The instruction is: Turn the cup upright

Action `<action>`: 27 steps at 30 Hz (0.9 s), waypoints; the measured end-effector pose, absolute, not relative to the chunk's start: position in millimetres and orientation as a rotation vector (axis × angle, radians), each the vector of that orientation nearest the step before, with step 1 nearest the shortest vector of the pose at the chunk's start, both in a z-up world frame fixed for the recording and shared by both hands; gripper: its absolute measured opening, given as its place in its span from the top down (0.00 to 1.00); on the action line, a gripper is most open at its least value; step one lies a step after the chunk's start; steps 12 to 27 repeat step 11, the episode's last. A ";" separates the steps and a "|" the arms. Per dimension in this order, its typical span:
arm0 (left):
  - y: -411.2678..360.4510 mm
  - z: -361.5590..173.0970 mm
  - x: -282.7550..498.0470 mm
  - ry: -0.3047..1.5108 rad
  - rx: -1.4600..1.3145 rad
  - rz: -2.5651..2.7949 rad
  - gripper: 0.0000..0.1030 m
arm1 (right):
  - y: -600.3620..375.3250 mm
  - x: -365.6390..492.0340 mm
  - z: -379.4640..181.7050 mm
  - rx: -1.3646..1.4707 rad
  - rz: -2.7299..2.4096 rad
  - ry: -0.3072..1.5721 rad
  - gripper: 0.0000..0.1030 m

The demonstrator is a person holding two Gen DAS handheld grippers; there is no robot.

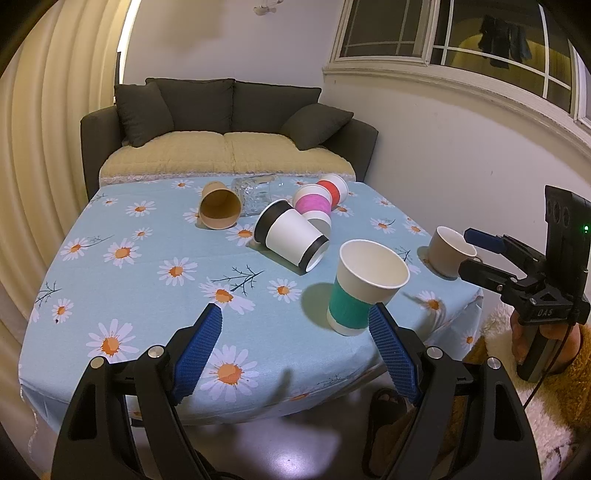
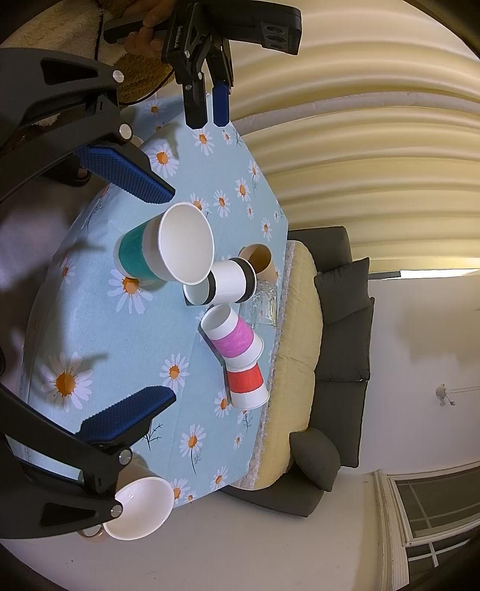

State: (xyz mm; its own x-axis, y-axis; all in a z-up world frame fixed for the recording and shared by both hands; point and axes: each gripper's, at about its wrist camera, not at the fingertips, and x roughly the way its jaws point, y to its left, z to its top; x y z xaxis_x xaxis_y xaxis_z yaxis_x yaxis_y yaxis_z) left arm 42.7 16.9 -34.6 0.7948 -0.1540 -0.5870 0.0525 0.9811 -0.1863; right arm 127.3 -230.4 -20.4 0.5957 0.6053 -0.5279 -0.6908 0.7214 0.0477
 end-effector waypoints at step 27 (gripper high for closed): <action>16.5 -35.4 42.5 0.644 -0.160 -0.110 0.22 | -229.6 127.3 -20.3 -0.179 0.763 0.549 0.05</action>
